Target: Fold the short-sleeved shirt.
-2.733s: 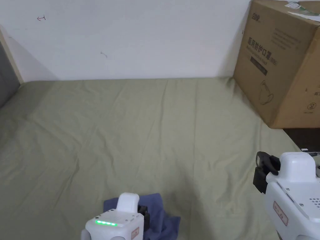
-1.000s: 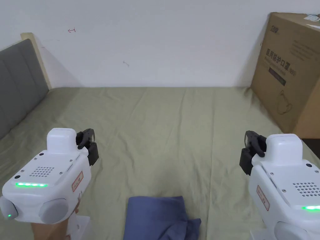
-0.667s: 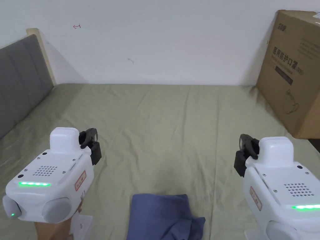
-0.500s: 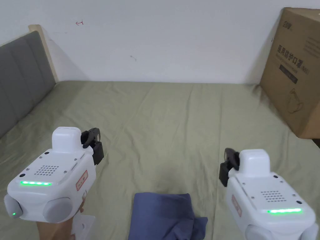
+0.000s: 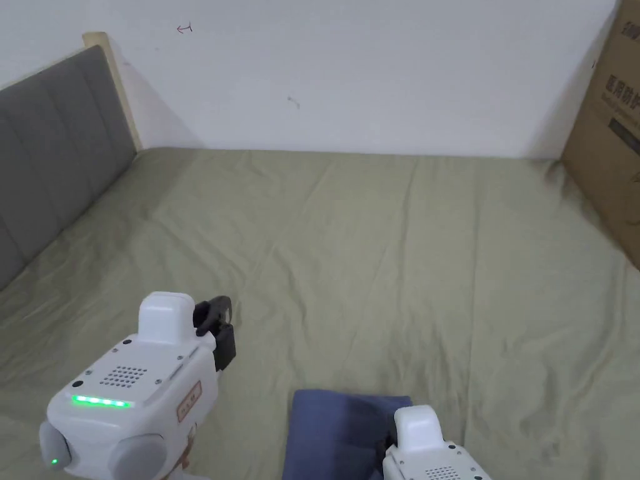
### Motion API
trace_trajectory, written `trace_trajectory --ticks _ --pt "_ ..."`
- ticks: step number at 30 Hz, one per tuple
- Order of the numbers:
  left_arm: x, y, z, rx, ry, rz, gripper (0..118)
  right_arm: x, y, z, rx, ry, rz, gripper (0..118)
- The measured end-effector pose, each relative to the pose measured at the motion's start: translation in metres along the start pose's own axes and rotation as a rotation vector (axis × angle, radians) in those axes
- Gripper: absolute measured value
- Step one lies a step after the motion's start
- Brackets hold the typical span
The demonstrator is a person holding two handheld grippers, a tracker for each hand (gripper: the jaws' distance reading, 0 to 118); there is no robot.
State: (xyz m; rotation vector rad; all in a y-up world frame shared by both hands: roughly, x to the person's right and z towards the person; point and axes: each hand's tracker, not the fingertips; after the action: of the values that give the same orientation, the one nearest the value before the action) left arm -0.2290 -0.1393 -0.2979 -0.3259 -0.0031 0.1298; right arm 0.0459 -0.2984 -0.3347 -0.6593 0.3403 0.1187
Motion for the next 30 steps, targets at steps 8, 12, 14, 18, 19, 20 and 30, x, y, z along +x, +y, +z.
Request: trace_trajectory --ticks 8,12,14,18,19,20,30 --pt "-0.004 -0.045 -0.035 -0.268 -0.048 0.147 39 0.018 -0.029 -0.025 -0.099 -0.007 -0.043 0" --pt "0.0 -0.075 -0.062 -0.478 -0.084 0.249 70 0.018 -0.026 -0.026 -0.112 0.001 -0.028 0" --pt "0.003 -0.09 -0.076 -0.571 -0.096 0.285 91 0.019 -0.029 -0.026 -0.104 0.001 -0.025 0" --pt "0.006 -0.115 -0.103 -0.703 -0.175 0.308 94 0.024 -0.03 -0.026 -0.099 0.017 -0.065 0" --pt "0.008 -0.119 -0.11 -0.733 -0.198 0.301 94 0.024 -0.03 -0.026 -0.1 0.02 -0.067 0" --pt "0.011 -0.122 -0.114 -0.753 -0.206 0.299 94 0.025 -0.03 -0.026 -0.1 0.022 -0.068 0" --pt "0.029 -0.142 -0.131 -0.847 -0.332 0.302 23 0.03 -0.023 -0.022 -0.113 0.054 -0.04 0"
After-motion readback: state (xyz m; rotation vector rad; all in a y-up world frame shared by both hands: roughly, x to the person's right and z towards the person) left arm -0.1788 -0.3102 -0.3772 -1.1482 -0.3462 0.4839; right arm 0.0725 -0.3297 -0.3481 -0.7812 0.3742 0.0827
